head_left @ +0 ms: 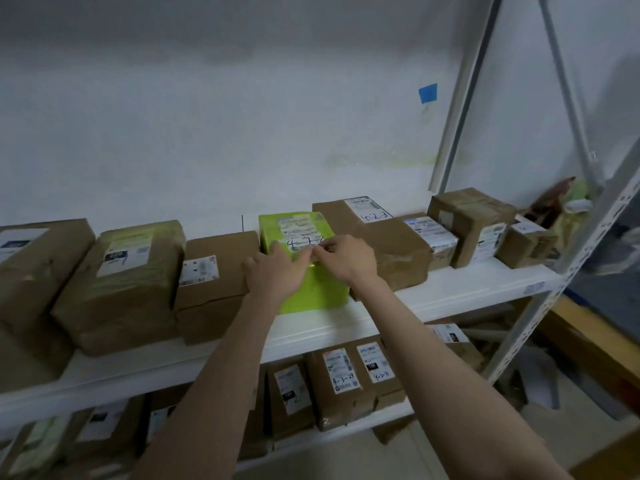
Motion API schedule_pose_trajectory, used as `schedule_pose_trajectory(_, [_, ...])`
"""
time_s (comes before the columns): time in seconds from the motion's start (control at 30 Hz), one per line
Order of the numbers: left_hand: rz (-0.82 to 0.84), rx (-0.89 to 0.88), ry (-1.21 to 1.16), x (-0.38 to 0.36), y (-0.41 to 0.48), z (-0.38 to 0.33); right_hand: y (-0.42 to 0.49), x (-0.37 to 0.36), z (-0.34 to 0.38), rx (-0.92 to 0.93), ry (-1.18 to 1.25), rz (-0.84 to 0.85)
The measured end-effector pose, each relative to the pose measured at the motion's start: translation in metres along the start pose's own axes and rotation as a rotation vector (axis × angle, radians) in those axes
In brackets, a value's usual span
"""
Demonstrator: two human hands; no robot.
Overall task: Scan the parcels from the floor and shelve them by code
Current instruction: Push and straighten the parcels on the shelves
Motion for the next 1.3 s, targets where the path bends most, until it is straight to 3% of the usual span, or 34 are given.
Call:
schedule_pose_trajectory(0.13, [-0.018,0.063,0.157,0.002,-0.007,-0.021,0.0,0.034,-0.013,0.018,0.164,-0.043])
schedule_pose_trajectory(0.3, [-0.193,-0.193,0.358,0.006,-0.017,-0.115,0.016,0.118,-0.07,-0.059,0.278,-0.385])
schedule_pose_trajectory(0.43, [-0.092,-0.379,0.378,-0.023,-0.014,-0.181,0.04,0.191,-0.15,-0.291,0.117,-0.499])
schedule_pose_trajectory(0.57, [0.068,-0.353,0.431,-0.063,-0.001,-0.206,0.06,0.23,-0.215,-0.491,0.111,-0.376])
schedule_pose_trajectory(0.67, [0.098,-0.241,0.327,-0.072,0.005,-0.211,0.076,0.226,-0.241,-0.483,0.175,-0.236])
schedule_pose_trajectory(0.93, [0.022,-0.126,0.349,-0.08,0.013,-0.229,0.074,0.227,-0.252,-0.335,0.24,-0.349])
schedule_pose_trajectory(1.3, [0.055,-0.062,0.378,-0.081,0.0,-0.245,0.065,0.238,-0.257,-0.314,0.161,-0.272])
Point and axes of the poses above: each hand's wrist, its own y-axis towards the middle knuckle, its own x-axis out of the back of the hand, z = x × y, the point moved 6 cm from there along y, towards the middle knuckle, and after that the axes turned 13 degrees about y, right-handed, at the moved point
